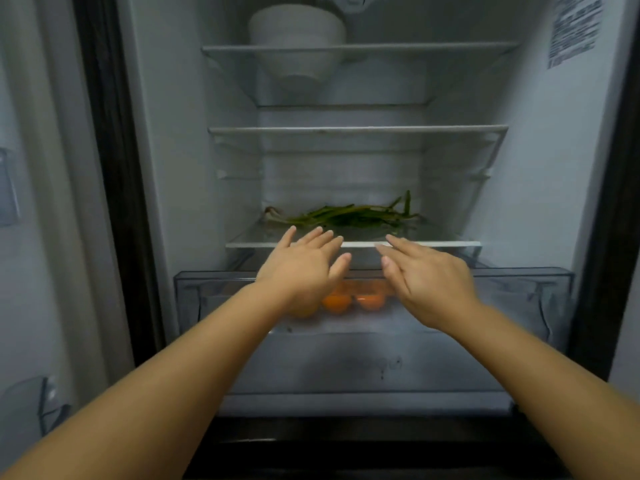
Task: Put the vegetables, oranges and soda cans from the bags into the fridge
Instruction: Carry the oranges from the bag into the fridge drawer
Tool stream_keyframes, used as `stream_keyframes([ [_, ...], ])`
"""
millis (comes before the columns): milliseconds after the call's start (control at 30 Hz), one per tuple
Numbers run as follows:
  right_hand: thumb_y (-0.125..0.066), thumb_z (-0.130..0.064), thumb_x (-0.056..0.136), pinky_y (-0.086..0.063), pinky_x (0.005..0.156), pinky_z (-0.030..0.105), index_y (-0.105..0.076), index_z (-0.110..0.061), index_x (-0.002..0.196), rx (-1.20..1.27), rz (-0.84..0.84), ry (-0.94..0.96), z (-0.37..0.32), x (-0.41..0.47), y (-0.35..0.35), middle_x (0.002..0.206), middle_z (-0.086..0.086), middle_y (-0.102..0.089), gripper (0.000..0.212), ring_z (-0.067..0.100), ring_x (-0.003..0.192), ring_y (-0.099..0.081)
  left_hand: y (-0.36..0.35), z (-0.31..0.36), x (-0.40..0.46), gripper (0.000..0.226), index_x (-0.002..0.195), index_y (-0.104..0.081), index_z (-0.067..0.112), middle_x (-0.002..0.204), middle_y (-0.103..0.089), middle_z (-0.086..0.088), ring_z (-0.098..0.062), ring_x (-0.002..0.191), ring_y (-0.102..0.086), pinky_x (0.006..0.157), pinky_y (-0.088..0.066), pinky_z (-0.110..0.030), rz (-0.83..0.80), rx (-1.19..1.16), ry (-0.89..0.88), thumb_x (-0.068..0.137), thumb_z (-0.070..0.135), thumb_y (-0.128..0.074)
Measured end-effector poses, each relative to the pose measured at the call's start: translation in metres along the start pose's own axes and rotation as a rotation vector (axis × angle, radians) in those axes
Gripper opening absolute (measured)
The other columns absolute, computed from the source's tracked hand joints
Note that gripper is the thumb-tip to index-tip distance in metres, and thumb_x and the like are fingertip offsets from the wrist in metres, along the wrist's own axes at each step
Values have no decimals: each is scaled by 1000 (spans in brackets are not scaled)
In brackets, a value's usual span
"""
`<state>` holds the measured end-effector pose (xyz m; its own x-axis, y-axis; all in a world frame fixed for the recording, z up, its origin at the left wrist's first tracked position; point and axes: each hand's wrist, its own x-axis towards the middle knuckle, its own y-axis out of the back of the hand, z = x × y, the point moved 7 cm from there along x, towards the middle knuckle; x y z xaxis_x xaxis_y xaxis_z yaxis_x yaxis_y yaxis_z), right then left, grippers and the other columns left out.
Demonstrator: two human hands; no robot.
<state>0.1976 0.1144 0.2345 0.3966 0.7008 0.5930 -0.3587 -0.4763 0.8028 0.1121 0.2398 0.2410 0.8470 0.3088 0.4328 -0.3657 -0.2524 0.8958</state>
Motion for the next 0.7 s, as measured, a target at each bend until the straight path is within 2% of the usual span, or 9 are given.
stream_keyframes([
  [100,-12,-41,101,-8,118,32,-12,-33,151,57,-73,37,9,22,-19,160,-6,-6,51,9,147,-4,-17,-11,24,59,151,-3,24,160,4,5,-7,146,7,119,6,-40,-85,-26,42,99,48,-15],
  [233,-16,-40,101,-2,119,37,0,-28,151,63,-129,47,17,56,-41,160,-4,4,54,11,147,6,-33,-29,56,62,151,2,22,159,8,6,-6,146,10,119,8,-40,-124,-29,72,98,50,-15],
  [433,-12,-37,102,8,119,43,-2,-20,152,32,-263,88,27,99,-83,160,-7,2,54,11,147,7,-64,-47,99,58,151,3,20,159,9,4,-7,145,12,118,12,-40,-214,9,83,100,41,-15],
  [600,-12,-35,101,11,118,44,-5,-18,152,26,-264,107,32,117,-105,160,-6,-2,54,10,147,6,-80,-57,118,56,151,7,22,158,15,3,-7,144,19,115,16,-38,-142,4,56,101,36,-14],
  [667,-14,-33,102,3,120,43,-15,-18,151,34,-249,93,32,121,-107,159,-5,-14,52,12,147,-5,-83,-59,123,53,151,-2,24,160,5,4,-8,146,9,117,12,-37,-142,11,61,101,35,-14],
  [700,-16,-32,102,-7,119,41,-25,-18,149,41,-235,83,32,121,-107,156,-3,-25,50,14,145,-17,-85,-59,124,51,151,-13,25,160,-7,4,-9,147,-2,119,4,-37,-156,3,64,101,35,-14],
])
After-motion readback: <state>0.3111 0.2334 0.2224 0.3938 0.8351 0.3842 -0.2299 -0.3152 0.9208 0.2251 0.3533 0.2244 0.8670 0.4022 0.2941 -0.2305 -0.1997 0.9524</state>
